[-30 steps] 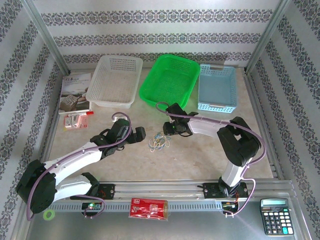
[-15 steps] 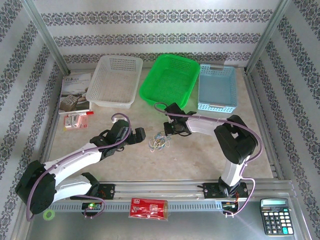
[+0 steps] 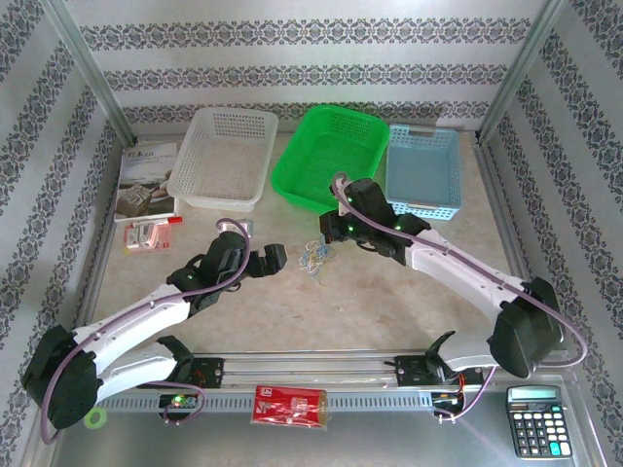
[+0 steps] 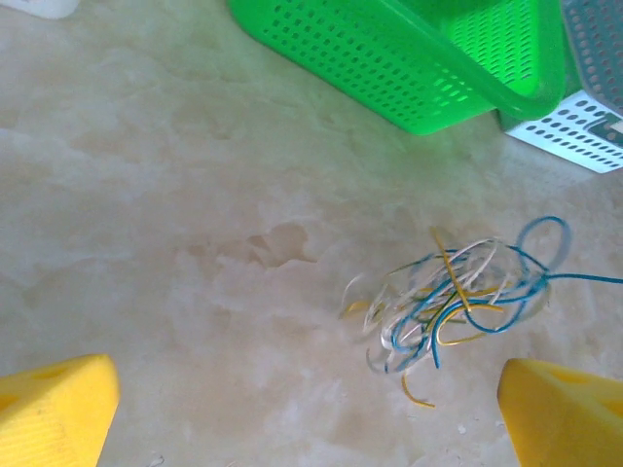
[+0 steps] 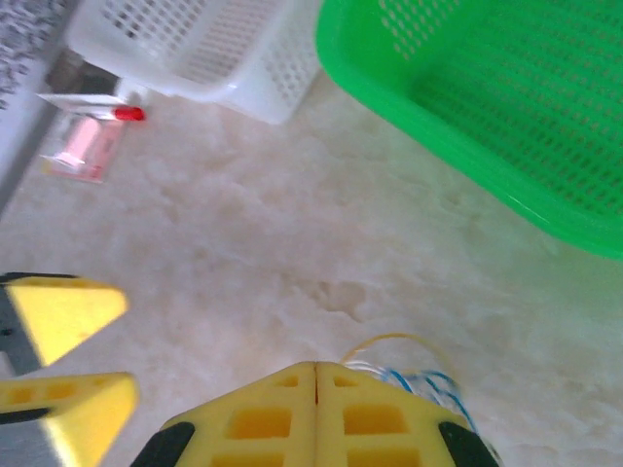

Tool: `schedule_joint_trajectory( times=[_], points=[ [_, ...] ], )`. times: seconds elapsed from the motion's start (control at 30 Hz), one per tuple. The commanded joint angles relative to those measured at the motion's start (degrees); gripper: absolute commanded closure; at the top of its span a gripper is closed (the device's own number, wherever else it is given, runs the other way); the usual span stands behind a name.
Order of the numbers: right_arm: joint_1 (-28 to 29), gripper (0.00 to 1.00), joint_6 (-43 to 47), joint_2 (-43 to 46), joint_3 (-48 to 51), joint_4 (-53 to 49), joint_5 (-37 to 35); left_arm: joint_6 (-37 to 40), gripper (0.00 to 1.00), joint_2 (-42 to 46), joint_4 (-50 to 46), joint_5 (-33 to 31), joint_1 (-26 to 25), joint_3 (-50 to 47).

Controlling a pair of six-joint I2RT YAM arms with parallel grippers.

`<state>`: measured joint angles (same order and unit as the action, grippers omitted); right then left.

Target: Untangle the cables

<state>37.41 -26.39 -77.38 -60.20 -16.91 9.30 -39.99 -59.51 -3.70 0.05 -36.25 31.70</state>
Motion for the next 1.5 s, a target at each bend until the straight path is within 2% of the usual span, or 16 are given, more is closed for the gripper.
schedule_joint_trajectory(
  times=[0.0, 0.17, 0.23, 0.77, 1.13, 1.47],
  points=[
    [0.73, 1.0, -2.24, 2.32, -1.42, 1.18, 2.47, 3.3, 0.0, 1.26, 3.86, 1.79, 0.48, -0.89],
    [1.14, 1.0, -3.77, 5.22, -2.49, 1.92, 4.48, 4.98, 0.0, 1.65, 4.41, 2.89, 0.48, -0.4],
    [1.54, 1.0, -3.48, 5.79, -2.9, 1.94, 3.19, 5.53, 0.0, 1.72, 4.77, 3.45, 0.47, -0.22],
    [1.73, 1.0, -3.59, 0.2, -4.25, 2.94, 5.02, 13.48, 0.0, -4.32, 19.11, 13.73, 0.2, -2.44],
    [1.75, 1.0, -3.92, -1.72, -5.12, 3.14, 6.07, 19.09, 0.0, -13.3, 25.37, 12.42, -2.64, 1.52],
    [2.93, 1.0, -4.84, -3.27, -6.5, 4.02, 6.91, 18.33, 0.0, -20.31, 33.02, 9.23, -3.04, 2.0]
  ],
)
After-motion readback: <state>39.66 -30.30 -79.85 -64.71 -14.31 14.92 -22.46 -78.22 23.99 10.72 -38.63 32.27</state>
